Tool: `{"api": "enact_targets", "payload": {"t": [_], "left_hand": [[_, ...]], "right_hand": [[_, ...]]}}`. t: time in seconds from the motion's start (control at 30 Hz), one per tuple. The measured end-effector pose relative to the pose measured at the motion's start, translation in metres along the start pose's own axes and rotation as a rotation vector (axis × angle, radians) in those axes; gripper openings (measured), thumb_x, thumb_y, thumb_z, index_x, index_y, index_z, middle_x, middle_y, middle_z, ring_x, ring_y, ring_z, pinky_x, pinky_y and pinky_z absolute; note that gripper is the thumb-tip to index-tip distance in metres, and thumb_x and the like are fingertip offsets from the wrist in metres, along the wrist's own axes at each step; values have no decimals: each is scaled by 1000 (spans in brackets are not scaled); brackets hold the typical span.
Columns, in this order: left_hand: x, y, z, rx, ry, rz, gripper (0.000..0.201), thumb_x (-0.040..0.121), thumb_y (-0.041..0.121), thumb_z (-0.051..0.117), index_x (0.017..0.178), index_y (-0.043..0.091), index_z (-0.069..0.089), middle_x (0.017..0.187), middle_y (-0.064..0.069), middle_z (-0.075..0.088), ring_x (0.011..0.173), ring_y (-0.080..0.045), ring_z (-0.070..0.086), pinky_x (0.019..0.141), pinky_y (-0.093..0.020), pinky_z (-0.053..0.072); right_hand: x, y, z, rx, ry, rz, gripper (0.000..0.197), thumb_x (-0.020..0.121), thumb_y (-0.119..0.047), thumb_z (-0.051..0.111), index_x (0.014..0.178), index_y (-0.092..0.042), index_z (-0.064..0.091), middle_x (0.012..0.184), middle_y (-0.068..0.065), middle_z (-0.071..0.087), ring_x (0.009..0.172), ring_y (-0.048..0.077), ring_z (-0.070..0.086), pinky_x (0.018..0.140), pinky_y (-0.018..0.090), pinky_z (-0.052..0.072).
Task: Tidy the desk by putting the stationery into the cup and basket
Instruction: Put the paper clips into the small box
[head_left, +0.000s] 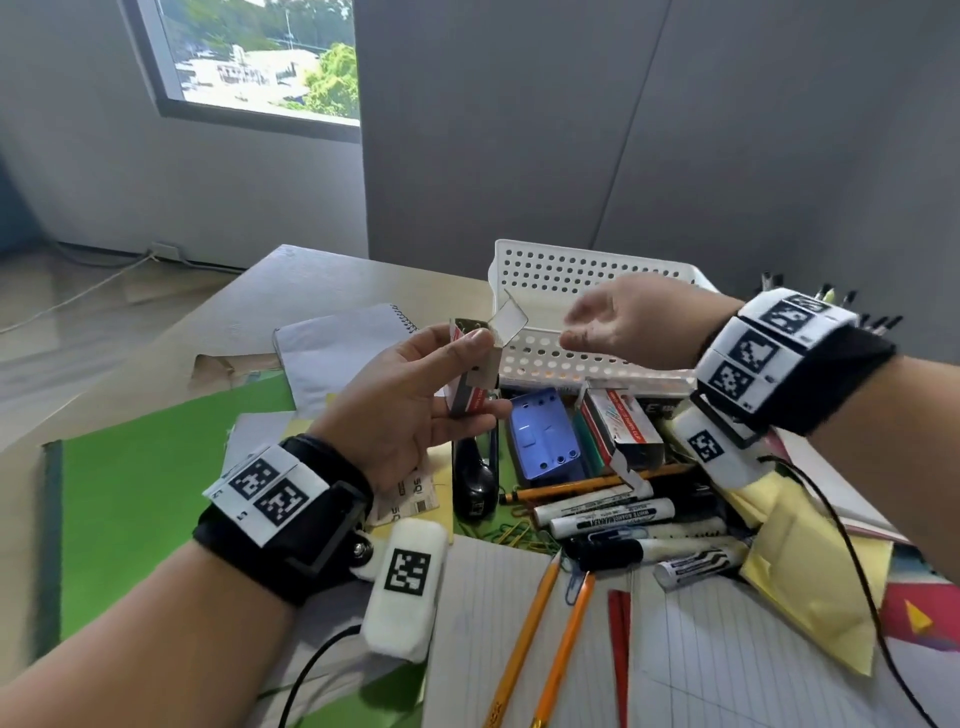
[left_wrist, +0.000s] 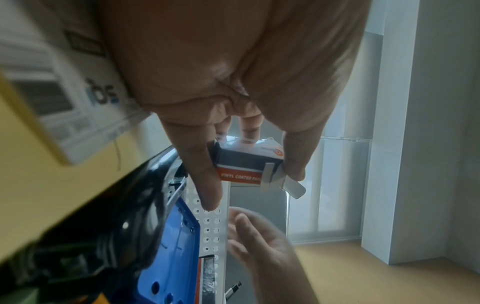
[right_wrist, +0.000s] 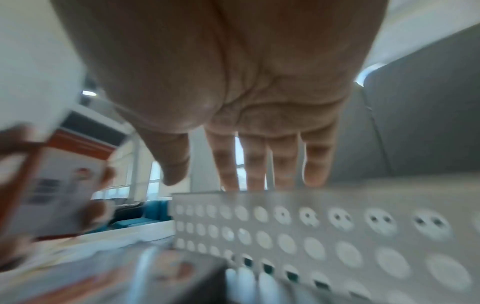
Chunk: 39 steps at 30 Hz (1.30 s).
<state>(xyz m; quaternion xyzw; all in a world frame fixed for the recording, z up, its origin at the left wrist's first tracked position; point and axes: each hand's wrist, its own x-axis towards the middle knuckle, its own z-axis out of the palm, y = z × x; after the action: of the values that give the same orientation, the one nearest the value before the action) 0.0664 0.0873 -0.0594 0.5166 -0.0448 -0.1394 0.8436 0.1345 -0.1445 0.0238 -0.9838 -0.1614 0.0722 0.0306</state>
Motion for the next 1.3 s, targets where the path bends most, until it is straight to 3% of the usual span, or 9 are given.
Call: {"api": "enact_targets", "payload": {"t": [0.1,0.17,0.27,0.4,0.7,0.83,0.97,1.1,1.3], "left_hand": [[-1,0,0,-3,11,3,39,78,36,78,109,14,68,98,-7,72,96,-43,72,70,-34,63],[0,0,1,5,21,7,40,77,36,78,109,14,68,100,-7,71,97,-44,72,70,-33,64],[0,0,2,10,25,8,42,77,37,78,111,14,68,100,-6,71,98,-45,72,70,-33,64],[-1,1,2,13,23,10,45,78,36,77,116,13,67,98,-6,73,98,-45,72,70,-33,64],[-1,1,2,6,18,2,41,77,36,78,110,14,67,103,-9,68,93,-42,73,71,-34,63],[0,2,1,-21,19,-5,43,77,35,78,112,13,67,104,-10,69,91,-41,73,72,-36,64],[0,1,0,-21,7,-9,39,79,35,76,110,13,66,102,-10,68,89,-38,73,71,-35,63],[0,1,0,-29,7,-15,47,73,37,79,111,13,66,100,-9,69,96,-42,71,70,-33,63],[1,1,0,-35,11,-11,41,76,36,78,108,13,67,98,-8,69,96,-42,71,68,-31,64]], "right_hand": [[-53,-28,-1,-116,166,-262,24,92,-45,68,113,-34,68,99,-20,64,91,4,61,84,25,51],[-89,-48,8,-152,24,-431,15,92,-43,67,107,-39,69,94,-21,62,83,1,59,75,24,51],[-123,-65,37,-134,-256,-606,27,94,-41,65,120,-46,66,115,-21,62,102,3,59,83,28,53],[-127,-63,64,-188,-243,-744,20,98,-37,60,116,-43,66,109,-16,63,105,10,54,84,38,53],[-122,-54,60,-110,-167,-713,7,97,-43,62,98,-37,64,98,-20,61,101,5,43,91,31,36],[-118,-44,18,125,-126,-571,5,92,-36,70,94,-39,65,88,-22,63,90,2,57,76,13,43],[-97,-16,-30,246,100,-356,8,85,-39,64,90,-44,67,86,-22,70,77,3,66,74,15,52],[-41,28,-43,283,294,-141,9,92,-23,72,90,-32,73,73,-5,72,59,13,60,65,27,53],[28,62,-14,48,97,45,14,90,-20,74,92,-34,73,84,-16,72,79,9,67,78,27,48]]}}
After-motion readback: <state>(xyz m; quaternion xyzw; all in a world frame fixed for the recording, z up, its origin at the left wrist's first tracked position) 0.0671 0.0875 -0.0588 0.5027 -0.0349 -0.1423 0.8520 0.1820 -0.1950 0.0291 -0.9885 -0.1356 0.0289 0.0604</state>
